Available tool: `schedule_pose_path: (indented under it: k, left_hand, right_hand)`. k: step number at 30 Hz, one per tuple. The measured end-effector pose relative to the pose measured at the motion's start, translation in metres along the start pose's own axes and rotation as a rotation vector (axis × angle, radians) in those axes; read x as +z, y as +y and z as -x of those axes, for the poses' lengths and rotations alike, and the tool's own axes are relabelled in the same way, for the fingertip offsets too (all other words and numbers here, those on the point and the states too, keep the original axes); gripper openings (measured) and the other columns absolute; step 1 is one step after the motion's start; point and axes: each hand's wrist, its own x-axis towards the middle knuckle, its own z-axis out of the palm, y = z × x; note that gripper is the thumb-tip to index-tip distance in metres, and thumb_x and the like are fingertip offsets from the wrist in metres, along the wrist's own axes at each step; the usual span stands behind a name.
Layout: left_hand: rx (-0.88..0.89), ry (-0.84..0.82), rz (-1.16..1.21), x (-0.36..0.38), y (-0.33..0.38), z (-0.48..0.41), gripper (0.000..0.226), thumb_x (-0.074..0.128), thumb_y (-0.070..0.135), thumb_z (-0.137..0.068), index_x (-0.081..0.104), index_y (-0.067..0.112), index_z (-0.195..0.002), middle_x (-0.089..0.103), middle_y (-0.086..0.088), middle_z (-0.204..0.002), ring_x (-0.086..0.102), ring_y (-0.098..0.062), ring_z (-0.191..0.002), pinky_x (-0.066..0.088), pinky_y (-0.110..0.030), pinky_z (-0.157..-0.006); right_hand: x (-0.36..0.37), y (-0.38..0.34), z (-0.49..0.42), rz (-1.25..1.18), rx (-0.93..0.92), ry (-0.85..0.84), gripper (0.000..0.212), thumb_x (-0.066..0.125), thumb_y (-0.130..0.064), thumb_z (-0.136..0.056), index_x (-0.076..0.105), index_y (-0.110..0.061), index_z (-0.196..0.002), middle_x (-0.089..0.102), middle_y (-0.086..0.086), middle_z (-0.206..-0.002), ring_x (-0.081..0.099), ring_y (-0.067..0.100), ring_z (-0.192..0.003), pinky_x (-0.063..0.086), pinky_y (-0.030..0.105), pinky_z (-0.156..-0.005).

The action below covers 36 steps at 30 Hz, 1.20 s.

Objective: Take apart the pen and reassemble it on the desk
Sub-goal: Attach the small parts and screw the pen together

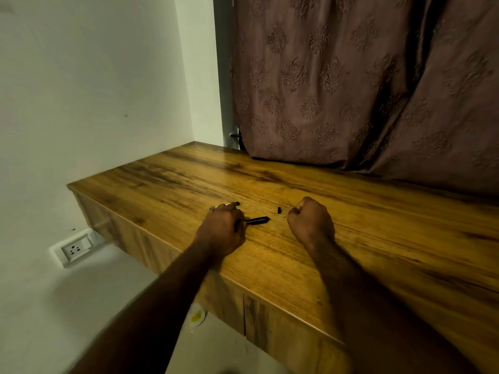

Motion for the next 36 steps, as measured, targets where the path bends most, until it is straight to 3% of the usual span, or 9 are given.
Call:
schedule_pose_path:
  k: [4,7,11,14,17,20,25,32,36]
  left_hand:
    - [-0.027,0.159,0.129,-0.001,0.004,0.004,0.026,0.046,0.039,-0.096,0.057,0.015,-0.098,0.059,0.003,-0.079,0.056,-0.016,-0.069,0.04,-0.026,-0.056]
    - [-0.088,0.31,0.259,-0.006,0.007,0.009,0.016,0.043,0.031,-0.099,0.051,0.018,-0.105,0.054,0.008,-0.085,0.054,-0.01,-0.077,0.035,-0.022,-0.059]
    - [-0.218,0.541,0.531,-0.015,0.019,0.001,0.006,0.055,0.02,-0.096,0.056,0.016,-0.101,0.056,0.014,-0.075,0.056,0.012,-0.071,0.04,-0.004,-0.057]
    - [-0.366,0.483,0.787,-0.022,0.027,-0.016,0.011,0.059,0.019,-0.094,0.064,0.008,-0.092,0.059,0.005,-0.072,0.058,0.009,-0.064,0.043,-0.003,-0.055]
    - [-0.47,0.376,1.007,-0.02,0.031,-0.028,0.008,0.064,0.02,-0.091,0.068,0.013,-0.089,0.066,0.0,-0.079,0.062,-0.003,-0.072,0.051,-0.016,-0.064]
    - [-0.478,0.329,1.081,-0.01,0.035,-0.03,0.007,0.068,0.02,-0.087,0.071,0.014,-0.088,0.068,0.006,-0.073,0.061,0.006,-0.063,0.047,-0.011,-0.057]
    - [-0.465,0.301,1.128,-0.003,0.035,-0.034,0.005,0.07,0.015,-0.085,0.072,0.01,-0.085,0.068,0.013,-0.061,0.059,0.008,-0.057,0.043,-0.007,-0.049]
    - [-0.339,0.193,1.078,-0.003,0.036,-0.037,0.014,0.068,0.012,-0.086,0.073,0.015,-0.074,0.069,0.003,-0.067,0.062,-0.008,-0.067,0.051,-0.02,-0.066]
    - [-0.3,0.207,0.988,-0.006,0.036,-0.035,0.02,0.068,0.031,-0.086,0.069,0.017,-0.072,0.062,0.005,-0.063,0.055,-0.005,-0.06,0.045,-0.018,-0.058]
  right_hand:
    - [-0.003,0.0,0.0,-0.38,-0.021,0.04,0.007,0.057,-0.022,-0.092,0.059,-0.017,-0.086,0.065,-0.004,-0.087,0.058,0.013,-0.074,0.038,0.022,-0.063]
    - [-0.002,-0.013,0.008,-0.571,-0.079,0.023,0.007,0.057,-0.018,-0.094,0.056,-0.02,-0.087,0.059,-0.007,-0.083,0.051,0.004,-0.069,0.036,0.017,-0.057]
    - [0.007,-0.031,0.021,-0.822,-0.116,-0.118,0.007,0.056,-0.015,-0.094,0.06,-0.012,-0.089,0.063,0.003,-0.084,0.054,0.012,-0.071,0.043,0.022,-0.062]
    - [0.008,-0.036,0.026,-0.909,-0.117,-0.229,0.013,0.054,-0.016,-0.096,0.059,-0.014,-0.085,0.064,0.009,-0.084,0.051,0.015,-0.065,0.041,0.027,-0.057]
    - [0.006,-0.035,0.026,-0.954,-0.096,-0.28,0.015,0.053,-0.015,-0.096,0.058,-0.015,-0.083,0.062,0.005,-0.078,0.045,0.013,-0.055,0.036,0.023,-0.047]
    - [0.005,-0.035,0.028,-0.921,-0.137,-0.3,0.014,0.053,-0.014,-0.096,0.059,-0.009,-0.084,0.057,0.001,-0.068,0.044,0.009,-0.052,0.034,0.023,-0.049]
    - [0.004,-0.036,0.031,-0.886,-0.173,-0.353,0.013,0.053,-0.014,-0.096,0.059,-0.007,-0.088,0.051,-0.001,-0.061,0.04,0.008,-0.047,0.033,0.018,-0.041]
    - [0.005,-0.037,0.032,-0.869,-0.192,-0.347,0.012,0.055,-0.015,-0.095,0.061,-0.006,-0.09,0.059,0.005,-0.075,0.049,0.012,-0.062,0.036,0.023,-0.052]
    - [0.006,-0.034,0.029,-0.926,-0.148,-0.282,0.011,0.06,-0.014,-0.092,0.064,-0.012,-0.082,0.059,-0.004,-0.066,0.051,0.005,-0.055,0.039,0.019,-0.05]
